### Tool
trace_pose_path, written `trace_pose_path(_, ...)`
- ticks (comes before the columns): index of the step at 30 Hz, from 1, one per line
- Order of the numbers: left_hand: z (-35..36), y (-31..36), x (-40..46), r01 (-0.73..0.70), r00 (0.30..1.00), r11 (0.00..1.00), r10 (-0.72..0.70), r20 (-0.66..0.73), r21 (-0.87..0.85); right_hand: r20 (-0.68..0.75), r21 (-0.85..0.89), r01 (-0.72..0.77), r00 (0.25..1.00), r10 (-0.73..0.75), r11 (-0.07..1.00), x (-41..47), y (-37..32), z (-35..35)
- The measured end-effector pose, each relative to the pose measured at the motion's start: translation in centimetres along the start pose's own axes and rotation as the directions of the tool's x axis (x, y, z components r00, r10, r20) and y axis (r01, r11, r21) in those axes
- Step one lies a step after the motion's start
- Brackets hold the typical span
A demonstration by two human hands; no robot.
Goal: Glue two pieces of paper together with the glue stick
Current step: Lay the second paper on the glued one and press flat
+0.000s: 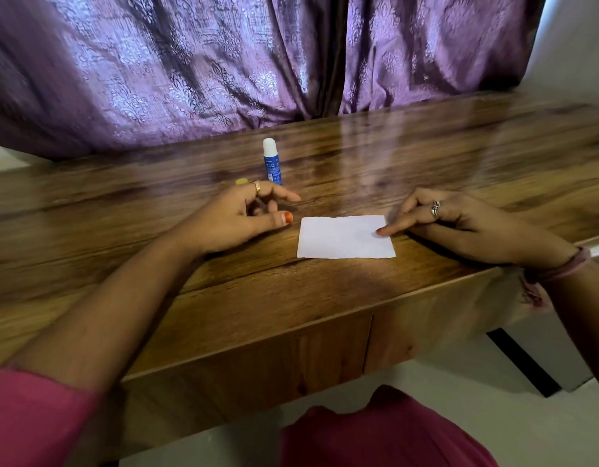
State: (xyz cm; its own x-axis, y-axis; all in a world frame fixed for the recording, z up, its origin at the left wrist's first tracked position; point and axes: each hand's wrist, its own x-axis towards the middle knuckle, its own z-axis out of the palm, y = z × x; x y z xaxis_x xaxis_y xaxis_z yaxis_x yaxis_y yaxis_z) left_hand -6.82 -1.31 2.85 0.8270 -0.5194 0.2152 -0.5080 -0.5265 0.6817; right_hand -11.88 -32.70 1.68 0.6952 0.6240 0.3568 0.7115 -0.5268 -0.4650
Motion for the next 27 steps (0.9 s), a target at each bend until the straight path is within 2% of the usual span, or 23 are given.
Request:
trace_pose_path(2,0.5,1.7,-0.7,-0.04,0.999,0.986,0.043,-0.012,0.163,-0.018,0.014,-0.007,1.0,0.007,1.0,-0.1,0.0,-0.1)
trace_pose_path(5,3.7,4.9,-2.5,-0.135,0.99,0.908,0.137,0.025,0.396,-0.023,0.046,0.009,1.0,-0.008,0.999,-0.3,0.0,-0.4)
trace_pose_path(8,8.0,7.4,-4.3,-0.114,0.993,0.86,0.089,0.073,0.497,0.011,0.071,0.036,0.999,-0.037,0.997,-0.4,-0.2,-0.5)
trace_pose_path(14,10.8,8.7,-5.4,-0.091,0.976,0.786,0.193,-0.102,0.611,0.068,0.071,0.053,0.996,-0.058,0.996,-0.4,-0.1,-0.4)
trace_pose_path(19,11.7,8.9,-5.0,-0.051,0.968,0.736,0.203,-0.148,0.675,0.084,0.106,0.054,0.994,-0.063,0.993,-0.3,0.1,-0.2)
trace_pose_path(27,11.8,9.3,-4.8,-0.023,0.974,0.722,0.171,-0.146,0.691,0.115,0.178,-0.023,0.993,0.003,0.984,0.0,0.5,-0.4)
